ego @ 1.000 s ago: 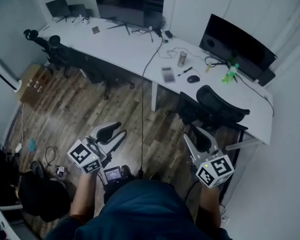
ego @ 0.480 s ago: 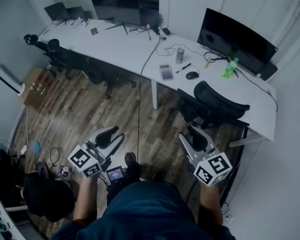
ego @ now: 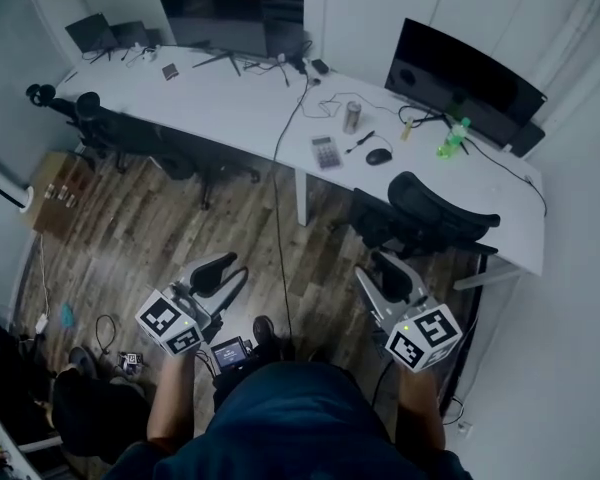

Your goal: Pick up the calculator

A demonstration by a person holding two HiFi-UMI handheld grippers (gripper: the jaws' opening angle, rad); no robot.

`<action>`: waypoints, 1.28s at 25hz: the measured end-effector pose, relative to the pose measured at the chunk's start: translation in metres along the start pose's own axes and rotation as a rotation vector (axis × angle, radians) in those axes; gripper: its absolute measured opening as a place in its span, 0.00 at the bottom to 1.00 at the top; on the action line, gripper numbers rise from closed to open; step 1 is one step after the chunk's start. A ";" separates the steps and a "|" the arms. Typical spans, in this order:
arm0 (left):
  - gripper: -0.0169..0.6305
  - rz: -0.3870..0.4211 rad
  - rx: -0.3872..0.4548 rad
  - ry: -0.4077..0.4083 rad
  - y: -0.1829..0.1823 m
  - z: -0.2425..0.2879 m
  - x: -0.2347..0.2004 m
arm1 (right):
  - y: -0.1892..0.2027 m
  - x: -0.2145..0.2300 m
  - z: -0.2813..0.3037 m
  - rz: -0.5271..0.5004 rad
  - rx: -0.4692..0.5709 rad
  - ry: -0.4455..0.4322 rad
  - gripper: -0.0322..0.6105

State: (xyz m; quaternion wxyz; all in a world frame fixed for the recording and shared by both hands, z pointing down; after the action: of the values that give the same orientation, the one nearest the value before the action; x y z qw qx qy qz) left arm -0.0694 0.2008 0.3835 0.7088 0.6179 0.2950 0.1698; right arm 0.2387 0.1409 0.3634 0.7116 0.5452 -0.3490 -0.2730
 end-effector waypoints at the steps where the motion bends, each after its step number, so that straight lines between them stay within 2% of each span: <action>1: 0.23 0.001 0.000 0.008 -0.002 0.001 -0.007 | -0.002 -0.001 0.006 0.000 0.002 0.008 0.28; 19: 0.23 -0.016 -0.005 0.153 -0.020 0.021 -0.115 | -0.025 -0.014 0.084 0.010 0.021 0.153 0.28; 32: 0.23 -0.033 0.002 0.175 -0.027 0.008 -0.172 | -0.038 -0.027 0.138 0.006 0.014 0.182 0.28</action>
State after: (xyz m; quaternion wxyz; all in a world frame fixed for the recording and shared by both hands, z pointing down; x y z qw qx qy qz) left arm -0.1997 0.0857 0.3932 0.6825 0.5964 0.3658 0.2111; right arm 0.1126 0.0711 0.3439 0.7373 0.5717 -0.2866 -0.2176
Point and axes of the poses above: the fingertips, and each gripper's own axes: z forward along the fingers, x to its right, y out of its underside, the point moved 7 cm from there along -z, backward along the fingers, and after that the axes turned 2 degrees about -z, right-handed, at the moved point
